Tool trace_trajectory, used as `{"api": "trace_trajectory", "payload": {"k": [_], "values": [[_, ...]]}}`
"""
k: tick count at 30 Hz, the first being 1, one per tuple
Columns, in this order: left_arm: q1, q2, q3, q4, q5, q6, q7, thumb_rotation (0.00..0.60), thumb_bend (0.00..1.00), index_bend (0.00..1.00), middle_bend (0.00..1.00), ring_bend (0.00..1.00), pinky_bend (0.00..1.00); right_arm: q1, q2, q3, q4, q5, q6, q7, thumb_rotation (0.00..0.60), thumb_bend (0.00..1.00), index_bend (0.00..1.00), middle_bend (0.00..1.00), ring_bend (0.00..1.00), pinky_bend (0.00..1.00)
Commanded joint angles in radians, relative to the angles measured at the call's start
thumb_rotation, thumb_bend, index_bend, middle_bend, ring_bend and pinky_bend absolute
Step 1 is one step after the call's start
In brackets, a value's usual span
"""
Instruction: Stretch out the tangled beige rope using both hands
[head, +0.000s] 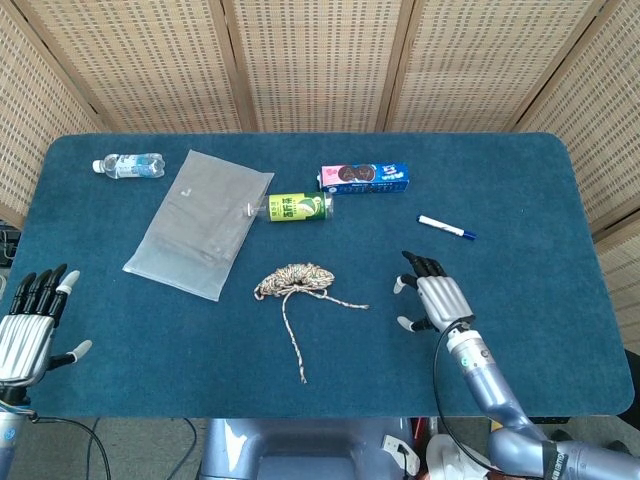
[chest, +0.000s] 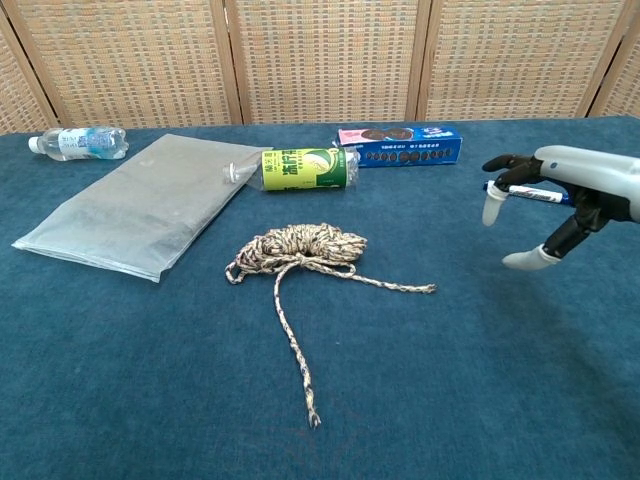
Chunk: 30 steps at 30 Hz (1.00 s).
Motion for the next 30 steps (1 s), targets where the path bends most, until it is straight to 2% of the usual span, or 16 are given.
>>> {"api": "trace_trajectory", "payload": {"k": [1, 6, 10, 20, 30], "values": [[-0.002, -0.004, -0.001, 0.000, -0.004, -0.004, 0.005, 0.600, 0.00, 0.00, 0.00, 0.00, 0.00, 0.045, -0.053, 0.013, 0.063, 0.063, -0.029, -0.003, 0.600, 0.26, 0.43, 0.00, 0.00, 0.00], [-0.004, -0.006, -0.008, -0.001, -0.018, -0.005, 0.007, 0.600, 0.00, 0.00, 0.00, 0.00, 0.00, 0.101, -0.110, 0.010, 0.135, 0.161, -0.061, -0.038, 0.600, 0.29, 0.44, 0.00, 0.00, 0.00], [-0.007, -0.006, -0.010, 0.003, -0.026, -0.014, 0.010, 0.600, 0.00, 0.00, 0.00, 0.00, 0.00, 0.138, -0.158, -0.002, 0.185, 0.197, -0.075, -0.064, 0.600, 0.30, 0.44, 0.00, 0.00, 0.00], [-0.015, -0.016, -0.013, 0.008, -0.047, -0.033, 0.026, 0.600, 0.00, 0.00, 0.00, 0.00, 0.00, 0.206, -0.245, -0.018, 0.276, 0.241, -0.097, -0.089, 0.600, 0.32, 0.47, 0.00, 0.00, 0.00], [-0.020, -0.026, -0.019, 0.022, -0.053, -0.032, 0.022, 0.600, 0.00, 0.00, 0.00, 0.00, 0.00, 0.233, -0.283, -0.031, 0.330, 0.256, -0.114, -0.075, 0.600, 0.34, 0.48, 0.00, 0.00, 0.00]]}}
